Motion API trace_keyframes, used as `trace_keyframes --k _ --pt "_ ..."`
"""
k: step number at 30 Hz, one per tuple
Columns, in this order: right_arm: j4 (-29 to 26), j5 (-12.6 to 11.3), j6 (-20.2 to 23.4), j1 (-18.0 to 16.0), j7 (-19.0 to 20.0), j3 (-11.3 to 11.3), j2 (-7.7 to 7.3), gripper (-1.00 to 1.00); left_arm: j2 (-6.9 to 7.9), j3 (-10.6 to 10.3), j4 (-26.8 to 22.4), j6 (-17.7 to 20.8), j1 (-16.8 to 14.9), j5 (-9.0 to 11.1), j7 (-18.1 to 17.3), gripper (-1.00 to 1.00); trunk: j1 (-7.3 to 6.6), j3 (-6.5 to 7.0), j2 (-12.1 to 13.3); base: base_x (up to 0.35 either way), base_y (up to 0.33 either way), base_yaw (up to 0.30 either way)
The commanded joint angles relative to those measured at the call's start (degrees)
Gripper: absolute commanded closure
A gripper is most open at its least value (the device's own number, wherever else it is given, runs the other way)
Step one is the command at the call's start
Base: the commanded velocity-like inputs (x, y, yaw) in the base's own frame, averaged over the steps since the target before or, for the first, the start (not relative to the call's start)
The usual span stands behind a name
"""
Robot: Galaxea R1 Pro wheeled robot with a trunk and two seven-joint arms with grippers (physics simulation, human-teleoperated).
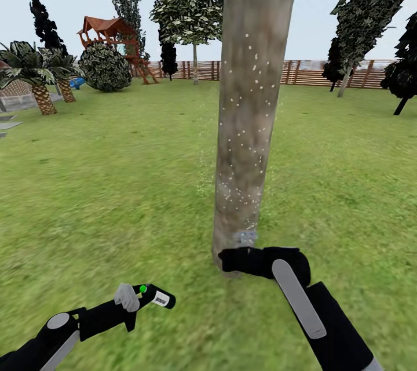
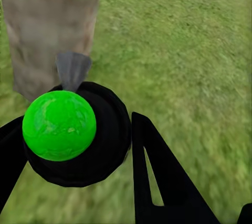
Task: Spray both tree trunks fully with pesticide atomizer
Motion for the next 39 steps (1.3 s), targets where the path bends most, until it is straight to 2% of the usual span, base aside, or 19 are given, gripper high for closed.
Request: trace_keyframes --k 1,3,5,7,9,14,17,22,24,28,31,32,37,39 --pt "0.0 -2.6 0.1 -0.5 -0.3 0.1 -0.02 1.00 0.07 -0.2 0.0 0.0 -0.1 0.4 0.1 1.00 -0.01 -0.05 0.0 0.000 0.000 0.000" --pt "0.0 -6.5 0.1 -0.7 0.0 0.2 -0.04 1.00 0.05 -0.2 -0.1 -0.1 -0.1 0.4 -0.1 1.00 -0.01 -0.05 0.0 0.000 0.000 0.000" --pt "0.0 -8.1 0.1 -0.8 0.1 0.3 -0.12 1.00 0.04 -0.2 -0.2 -0.2 -0.1 0.4 -0.2 1.00 -0.01 -0.05 0.0 0.000 0.000 0.000" --pt "0.0 -8.8 0.1 -0.8 0.1 0.4 -0.20 1.00 0.03 -0.1 -0.3 -0.2 -0.1 0.4 -0.3 1.00 -0.01 -0.05 0.0 0.000 0.000 0.000" --pt "0.0 -9.2 0.1 -0.8 0.1 0.7 -0.05 1.00 0.00 -0.1 -0.5 -0.1 -0.1 0.5 -0.3 1.00 -0.01 -0.05 0.0 0.000 0.000 0.000" --pt "0.0 -9.4 0.1 -0.8 0.1 3.1 -0.08 1.00 -0.36 -0.1 -0.4 -0.2 -0.1 0.4 -0.1 1.00 -0.01 -0.05 0.0 0.000 0.000 0.000" --pt "0.0 -9.4 0.1 -0.8 0.1 3.5 -0.03 1.00 -1.83 -0.3 -0.1 -0.2 -0.1 0.1 -0.2 1.00 -0.01 -0.05 0.0 0.000 0.000 0.000" --pt "0.1 -9.4 0.1 -0.8 0.1 3.6 0.02 1.00 -4.22 -0.4 -0.2 0.0 -0.1 -2.5 -0.3 1.00 -0.01 -0.05 0.0 0.000 0.000 0.000" --pt "0.1 -9.4 0.1 -0.8 0.1 3.7 0.12 1.00 -5.73 -0.6 -0.1 0.0 -0.1 -3.1 -0.4 1.00 -0.01 -0.05 0.0 0.000 0.000 0.000" --pt "0.1 -9.4 0.1 -0.8 0.2 3.9 0.16 1.00 -6.67 -0.8 0.0 -0.1 -0.1 -3.5 -0.3 1.00 -0.01 -0.05 0.0 0.000 0.000 0.000" --pt "0.1 -9.5 0.1 -0.8 0.2 5.2 0.22 1.00 -6.83 -0.8 0.0 -0.2 -0.1 -3.5 -0.3 1.00 -0.01 -0.05 0.0 0.000 0.000 0.000" --pt "0.0 -9.9 0.1 -0.8 0.2 5.7 0.23 1.00 -6.86 -0.8 0.0 -0.2 -0.1 -3.5 -0.3 1.00 -0.01 -0.05 0.0 0.000 0.000 0.000" --pt "0.0 -16.3 0.1 -0.8 0.1 6.8 -0.31 1.00 -7.12 -0.8 0.0 -0.3 -0.1 -3.6 -0.3 1.00 -0.01 -0.05 0.0 0.000 0.000 0.000" --pt "0.0 -17.0 0.1 -0.8 0.1 7.2 -0.40 1.00 -7.22 -0.8 0.0 -0.3 -0.1 -3.6 -0.3 1.00 -0.01 -0.05 0.0 0.000 0.000 0.000"
